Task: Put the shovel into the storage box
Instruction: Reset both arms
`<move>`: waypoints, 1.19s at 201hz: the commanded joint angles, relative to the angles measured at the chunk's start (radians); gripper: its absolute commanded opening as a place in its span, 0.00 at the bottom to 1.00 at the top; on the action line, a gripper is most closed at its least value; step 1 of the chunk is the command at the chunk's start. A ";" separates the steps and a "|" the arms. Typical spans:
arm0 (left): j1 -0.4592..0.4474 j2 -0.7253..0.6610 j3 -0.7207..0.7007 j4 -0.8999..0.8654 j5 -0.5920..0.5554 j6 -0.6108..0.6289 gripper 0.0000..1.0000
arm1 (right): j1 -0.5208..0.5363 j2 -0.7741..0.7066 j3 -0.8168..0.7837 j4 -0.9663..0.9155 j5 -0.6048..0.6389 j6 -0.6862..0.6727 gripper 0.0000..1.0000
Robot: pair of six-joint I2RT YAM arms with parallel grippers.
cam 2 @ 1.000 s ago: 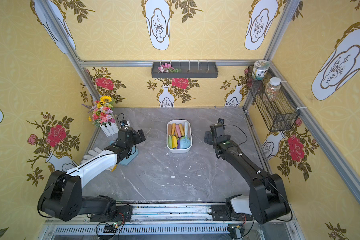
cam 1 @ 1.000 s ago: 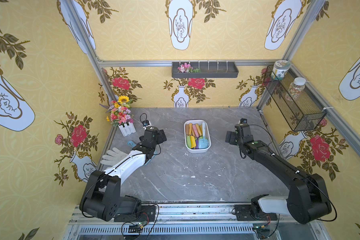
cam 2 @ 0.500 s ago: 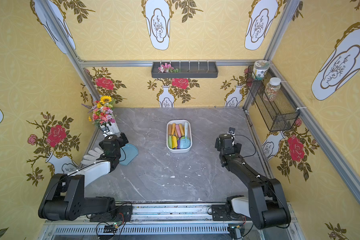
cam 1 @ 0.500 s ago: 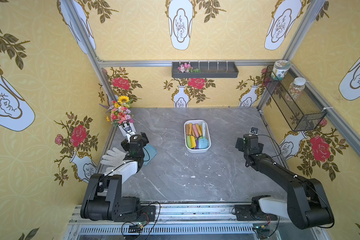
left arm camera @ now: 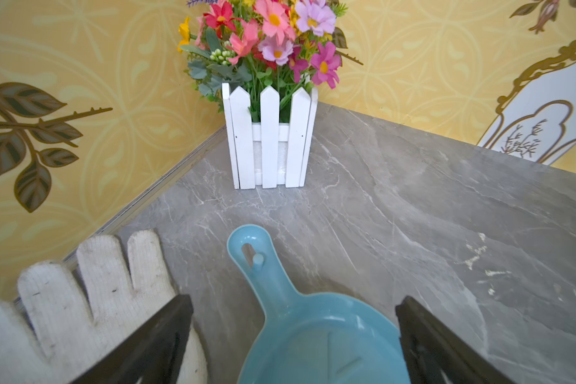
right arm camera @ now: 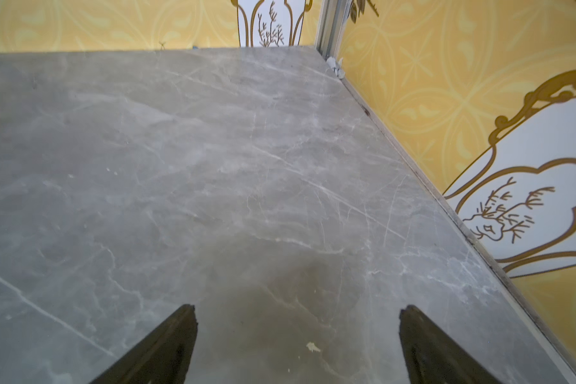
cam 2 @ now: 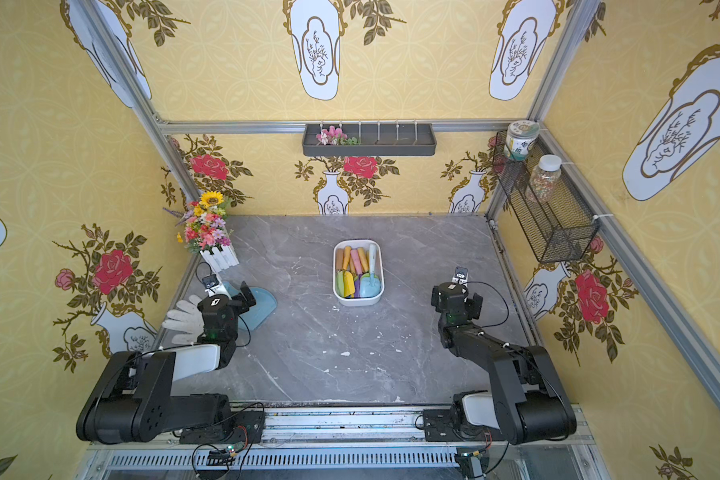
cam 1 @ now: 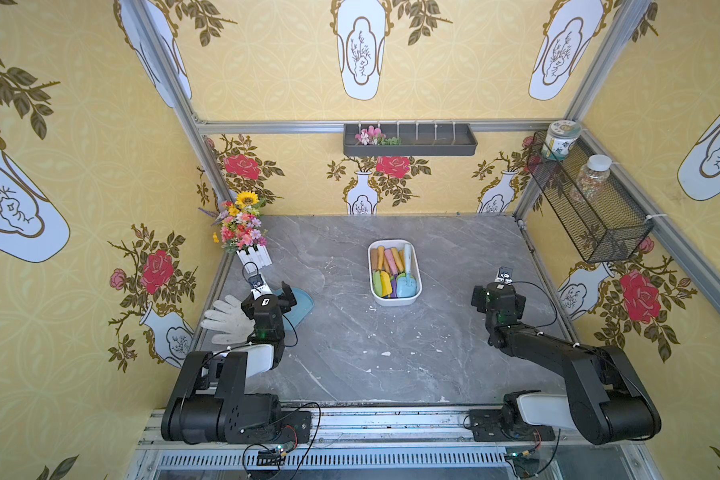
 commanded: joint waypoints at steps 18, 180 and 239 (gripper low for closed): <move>-0.010 0.087 -0.114 0.418 0.027 0.047 1.00 | -0.006 0.043 -0.061 0.275 -0.130 -0.065 0.97; 0.007 0.042 -0.108 0.338 0.037 0.016 1.00 | -0.056 0.089 -0.106 0.390 -0.274 -0.080 0.97; 0.015 0.044 -0.104 0.333 0.057 0.014 1.00 | -0.055 0.088 -0.106 0.389 -0.274 -0.081 0.97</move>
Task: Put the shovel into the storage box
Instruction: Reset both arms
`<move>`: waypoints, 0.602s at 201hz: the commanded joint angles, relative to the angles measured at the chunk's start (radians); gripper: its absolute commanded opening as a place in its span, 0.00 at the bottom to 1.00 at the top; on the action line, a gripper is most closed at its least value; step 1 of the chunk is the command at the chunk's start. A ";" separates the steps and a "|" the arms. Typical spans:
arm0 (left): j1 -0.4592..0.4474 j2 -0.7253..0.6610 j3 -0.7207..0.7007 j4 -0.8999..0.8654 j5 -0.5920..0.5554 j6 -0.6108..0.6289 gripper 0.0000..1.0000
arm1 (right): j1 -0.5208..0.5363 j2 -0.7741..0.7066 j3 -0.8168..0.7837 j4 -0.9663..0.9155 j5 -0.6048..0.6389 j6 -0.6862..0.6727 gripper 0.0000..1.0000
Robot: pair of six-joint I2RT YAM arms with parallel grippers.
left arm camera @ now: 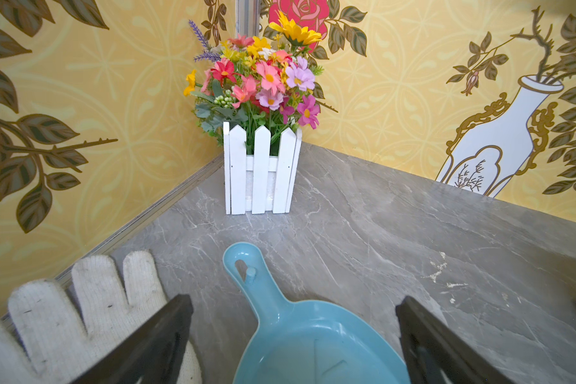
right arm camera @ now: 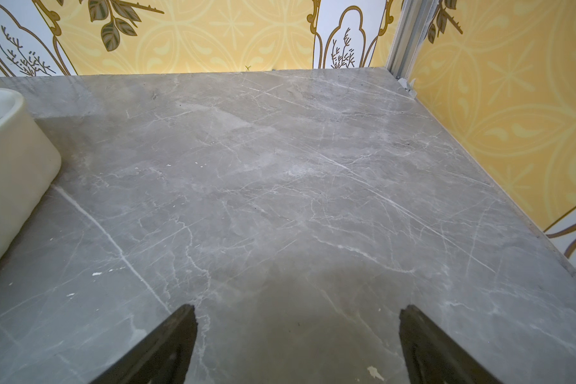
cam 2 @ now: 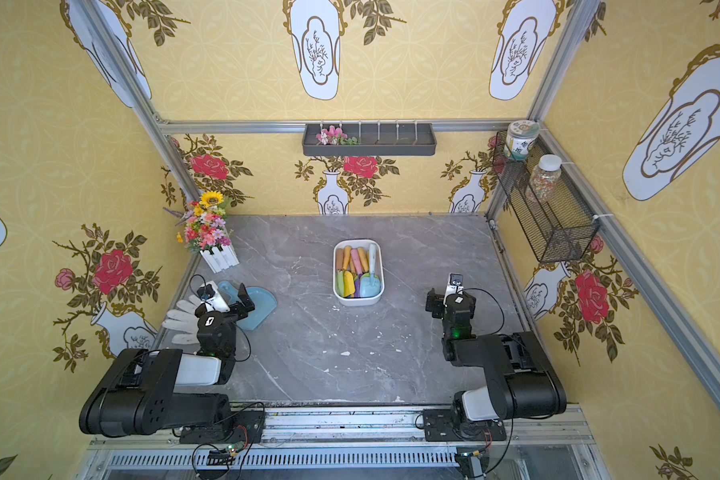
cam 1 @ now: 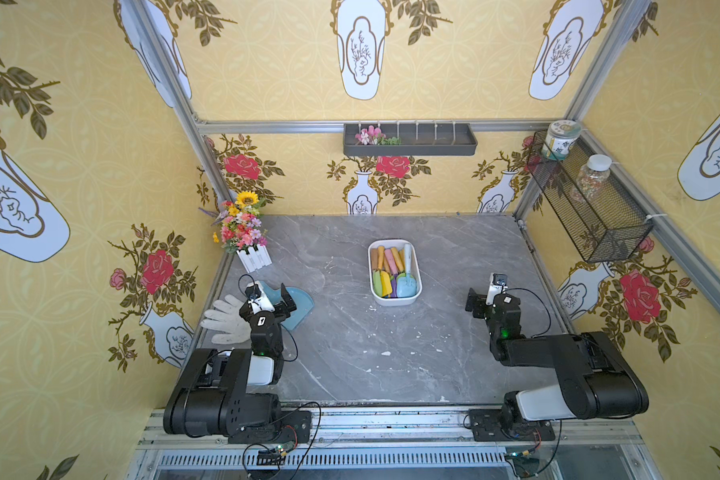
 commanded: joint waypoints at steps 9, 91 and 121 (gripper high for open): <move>0.001 -0.027 -0.017 0.016 0.007 -0.006 1.00 | 0.001 0.001 0.003 0.027 -0.003 -0.009 0.97; -0.005 -0.020 -0.033 0.067 -0.024 -0.005 1.00 | 0.007 -0.013 0.001 0.009 0.036 0.005 0.97; -0.006 -0.054 -0.035 0.011 -0.018 -0.020 1.00 | -0.029 -0.023 -0.019 0.023 0.024 0.033 0.97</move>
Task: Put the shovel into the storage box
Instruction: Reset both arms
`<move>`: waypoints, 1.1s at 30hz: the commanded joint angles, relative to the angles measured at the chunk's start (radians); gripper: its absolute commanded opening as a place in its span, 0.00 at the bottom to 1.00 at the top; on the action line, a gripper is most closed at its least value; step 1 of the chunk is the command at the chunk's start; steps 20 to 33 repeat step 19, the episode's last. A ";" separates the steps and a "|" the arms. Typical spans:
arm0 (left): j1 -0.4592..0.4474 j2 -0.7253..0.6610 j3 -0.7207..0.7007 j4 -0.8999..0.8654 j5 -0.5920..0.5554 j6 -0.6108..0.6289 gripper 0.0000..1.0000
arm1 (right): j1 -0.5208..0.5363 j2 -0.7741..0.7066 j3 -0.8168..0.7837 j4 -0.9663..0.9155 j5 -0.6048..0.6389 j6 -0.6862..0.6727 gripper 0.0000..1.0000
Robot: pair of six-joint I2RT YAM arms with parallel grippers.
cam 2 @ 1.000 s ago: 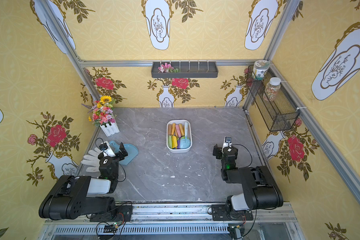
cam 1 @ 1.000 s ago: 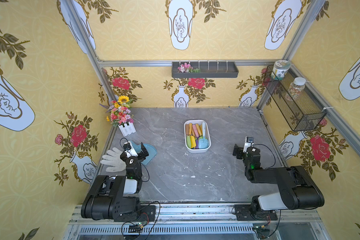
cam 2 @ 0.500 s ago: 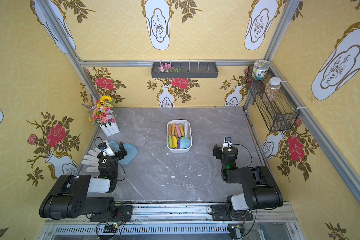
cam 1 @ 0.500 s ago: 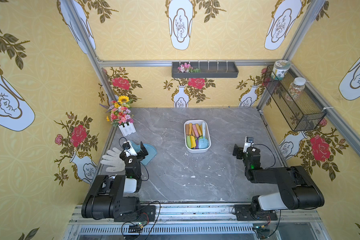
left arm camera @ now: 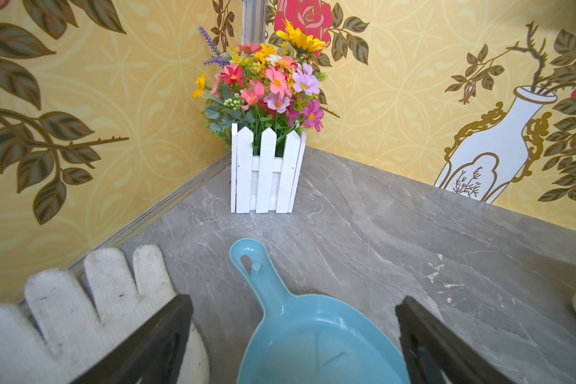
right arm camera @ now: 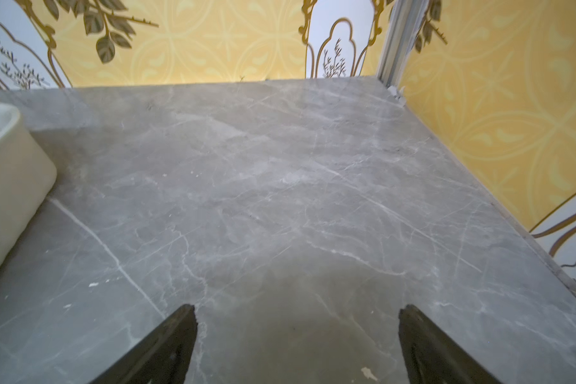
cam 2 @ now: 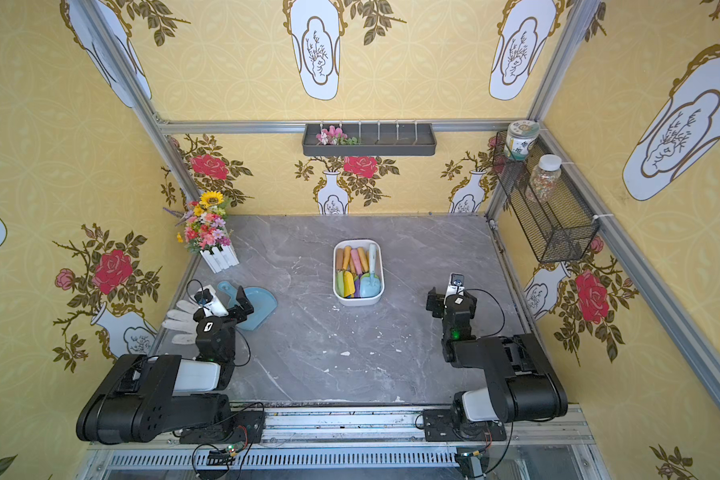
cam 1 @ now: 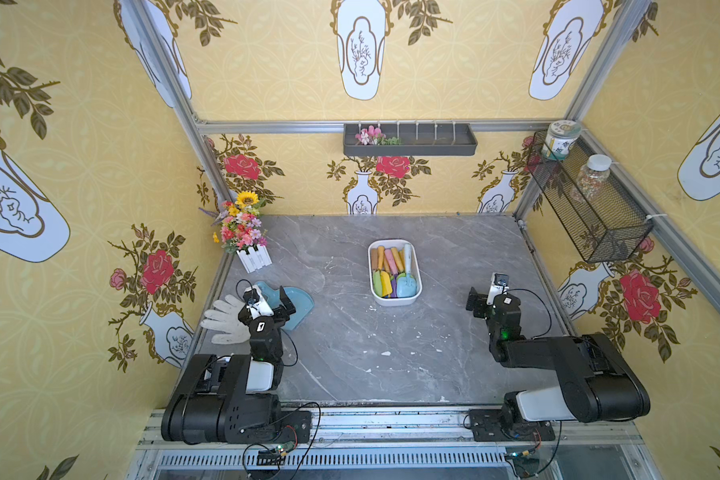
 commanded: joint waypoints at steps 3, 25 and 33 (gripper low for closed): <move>0.008 0.073 0.043 0.047 0.037 0.031 1.00 | -0.004 0.031 0.028 0.016 -0.081 -0.032 0.97; 0.007 0.048 0.048 0.002 0.031 0.020 1.00 | 0.003 0.025 0.032 -0.013 -0.057 -0.029 0.97; 0.007 0.048 0.048 0.002 0.031 0.020 1.00 | 0.003 0.025 0.032 -0.013 -0.057 -0.029 0.97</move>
